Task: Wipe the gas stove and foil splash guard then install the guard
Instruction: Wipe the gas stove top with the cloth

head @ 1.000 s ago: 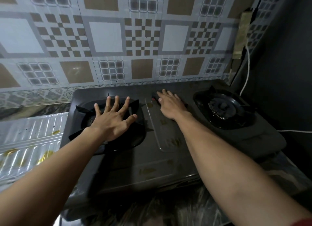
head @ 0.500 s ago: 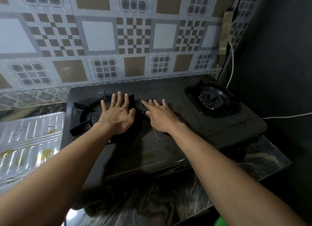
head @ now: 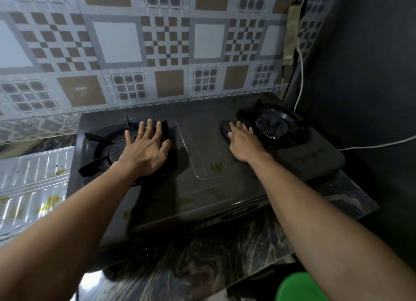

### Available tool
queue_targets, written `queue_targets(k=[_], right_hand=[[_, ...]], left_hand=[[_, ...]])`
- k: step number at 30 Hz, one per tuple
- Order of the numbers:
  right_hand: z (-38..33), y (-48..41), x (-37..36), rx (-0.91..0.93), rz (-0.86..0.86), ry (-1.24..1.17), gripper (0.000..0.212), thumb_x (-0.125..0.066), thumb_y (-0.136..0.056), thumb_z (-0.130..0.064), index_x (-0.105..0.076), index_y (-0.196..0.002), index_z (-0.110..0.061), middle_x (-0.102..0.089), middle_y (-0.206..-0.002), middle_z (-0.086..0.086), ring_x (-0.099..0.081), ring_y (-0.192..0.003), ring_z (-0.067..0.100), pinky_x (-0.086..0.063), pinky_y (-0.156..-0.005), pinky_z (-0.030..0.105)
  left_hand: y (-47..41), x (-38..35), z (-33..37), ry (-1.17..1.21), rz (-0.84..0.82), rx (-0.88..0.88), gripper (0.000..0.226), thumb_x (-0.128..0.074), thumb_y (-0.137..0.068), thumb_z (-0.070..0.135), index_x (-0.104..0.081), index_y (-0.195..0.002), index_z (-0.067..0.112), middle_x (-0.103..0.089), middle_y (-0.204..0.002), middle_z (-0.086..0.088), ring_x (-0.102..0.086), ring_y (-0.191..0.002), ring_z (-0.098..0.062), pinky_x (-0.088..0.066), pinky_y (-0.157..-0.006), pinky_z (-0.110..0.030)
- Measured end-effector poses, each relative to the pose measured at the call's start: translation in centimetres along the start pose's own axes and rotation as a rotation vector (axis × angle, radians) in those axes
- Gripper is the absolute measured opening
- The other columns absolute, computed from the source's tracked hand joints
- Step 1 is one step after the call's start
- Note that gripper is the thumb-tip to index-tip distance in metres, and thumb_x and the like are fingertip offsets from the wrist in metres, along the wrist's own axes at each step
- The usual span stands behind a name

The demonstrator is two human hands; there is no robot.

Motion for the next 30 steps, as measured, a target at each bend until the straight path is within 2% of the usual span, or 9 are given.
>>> queue_targets(k=[7,15,21,23,30], right_hand=[[-1.0,2.7,-0.6,-0.02,0.04,0.026,0.051,-0.027,-0.106,-0.021,-0.019,-0.156,-0.015,-0.016,-0.164,0.014,-0.011,-0.15,0.03,-0.006,-0.122,0.047],[-11.3,6.3,-3.7,0.274,-0.011,0.02,0.049,-0.029,-0.107,-0.021,-0.024,-0.156,-0.019,-0.018,-0.164,0.008,-0.01,-0.152,0.027,-0.006,-0.122,0.047],[-10.4,11.5,-3.9,0.37,-0.04,-0.005,0.05,-0.029,-0.107,-0.025,-0.022,-0.156,-0.018,-0.015,-0.165,0.006,-0.007,-0.152,0.021,-0.004,-0.123,0.041],[-8.6,10.8,-3.4,0.334,-0.061,-0.011,0.05,-0.029,-0.107,-0.026,-0.021,-0.156,-0.018,-0.014,-0.165,0.007,-0.007,-0.152,0.022,-0.004,-0.123,0.041],[1.4,8.1,-0.5,0.016,-0.016,0.01,0.052,-0.03,-0.107,-0.024,-0.019,-0.156,-0.014,-0.014,-0.164,0.012,-0.01,-0.152,0.027,-0.007,-0.121,0.045]], left_hand=[[-0.1,0.0,0.0,0.013,0.001,-0.006,0.07,-0.019,-0.101,0.05,0.002,-0.158,0.016,0.012,-0.165,-0.01,0.014,-0.151,-0.027,0.011,-0.117,-0.059],[0.1,0.2,0.2,0.014,-0.001,-0.008,0.07,-0.019,-0.101,0.049,0.001,-0.158,0.013,0.009,-0.165,-0.013,0.011,-0.152,-0.029,0.009,-0.117,-0.058],[0.1,0.1,0.1,0.013,-0.001,-0.017,0.071,-0.018,-0.101,0.051,0.001,-0.158,0.013,0.01,-0.165,-0.014,0.012,-0.152,-0.029,0.009,-0.117,-0.058],[0.2,0.2,0.2,0.001,0.005,-0.027,0.071,-0.017,-0.101,0.051,0.001,-0.158,0.012,0.01,-0.165,-0.013,0.011,-0.152,-0.029,0.009,-0.118,-0.058],[1.2,0.7,1.1,-0.061,0.042,-0.088,0.069,-0.016,-0.102,0.052,-0.002,-0.158,0.013,0.008,-0.166,-0.01,0.009,-0.152,-0.028,0.008,-0.118,-0.058]])
Point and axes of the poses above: each hand's wrist, its own y-axis away from the middle knuckle, its own x-axis out of the back of the hand, z = x × y, the point moved 8 cm from there along -y, towards the middle knuckle
